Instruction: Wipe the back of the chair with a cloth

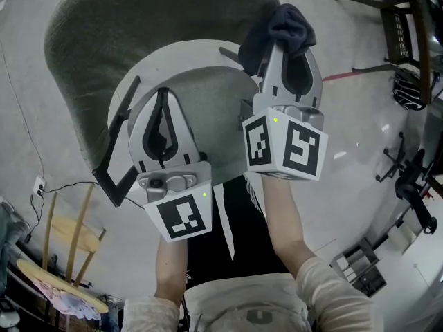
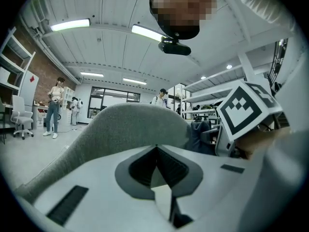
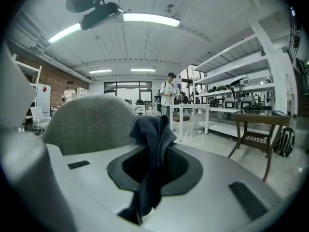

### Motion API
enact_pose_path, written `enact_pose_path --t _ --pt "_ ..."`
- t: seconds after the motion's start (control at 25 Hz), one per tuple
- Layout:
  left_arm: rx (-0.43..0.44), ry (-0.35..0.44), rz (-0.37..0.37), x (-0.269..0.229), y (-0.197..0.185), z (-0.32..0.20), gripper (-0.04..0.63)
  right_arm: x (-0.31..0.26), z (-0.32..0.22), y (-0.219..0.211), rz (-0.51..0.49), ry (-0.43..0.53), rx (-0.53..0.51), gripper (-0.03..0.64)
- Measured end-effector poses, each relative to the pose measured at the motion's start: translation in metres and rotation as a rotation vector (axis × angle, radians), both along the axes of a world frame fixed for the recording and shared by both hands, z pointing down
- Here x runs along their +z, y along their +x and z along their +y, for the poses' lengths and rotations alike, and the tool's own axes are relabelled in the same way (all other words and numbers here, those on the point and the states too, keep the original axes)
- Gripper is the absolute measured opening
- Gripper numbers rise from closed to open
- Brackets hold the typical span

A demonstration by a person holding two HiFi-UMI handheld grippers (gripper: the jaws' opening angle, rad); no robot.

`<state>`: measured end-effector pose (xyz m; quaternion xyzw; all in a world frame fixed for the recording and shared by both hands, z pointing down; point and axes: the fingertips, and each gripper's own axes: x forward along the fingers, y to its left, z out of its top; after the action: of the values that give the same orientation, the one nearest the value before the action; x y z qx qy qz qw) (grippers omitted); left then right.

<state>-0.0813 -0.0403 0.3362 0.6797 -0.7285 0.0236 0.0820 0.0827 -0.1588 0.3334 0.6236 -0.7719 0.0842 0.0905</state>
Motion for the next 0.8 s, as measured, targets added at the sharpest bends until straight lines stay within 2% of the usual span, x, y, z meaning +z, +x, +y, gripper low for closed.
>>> enact_pose_path --t 0.12,0.24,0.36,0.44,0.64,0.8 --pt "-0.028 0.001 -0.005 0.001 -0.005 0.006 0.015 -0.003 0.003 -0.004 0.022 0.009 -0.029 0.058" --pt "-0.085 -0.007 -0.001 0.006 -0.02 0.017 0.015 -0.007 0.019 -0.031 0.027 0.015 -0.147 0.058" --pt "-0.173 -0.017 0.033 0.012 -0.04 0.031 0.015 -0.001 0.046 -0.073 -0.007 -0.016 -0.316 0.058" --pt "-0.232 -0.015 0.03 0.014 -0.055 0.043 0.015 0.006 0.065 -0.107 -0.038 -0.035 -0.446 0.058" --pt "-0.359 -0.026 0.028 0.018 -0.084 0.088 0.015 0.026 0.124 -0.196 -0.126 -0.09 -0.826 0.058" --pt "-0.492 -0.044 0.039 0.022 -0.104 0.13 0.015 0.041 0.166 -0.237 -0.147 -0.145 -1.048 0.058"
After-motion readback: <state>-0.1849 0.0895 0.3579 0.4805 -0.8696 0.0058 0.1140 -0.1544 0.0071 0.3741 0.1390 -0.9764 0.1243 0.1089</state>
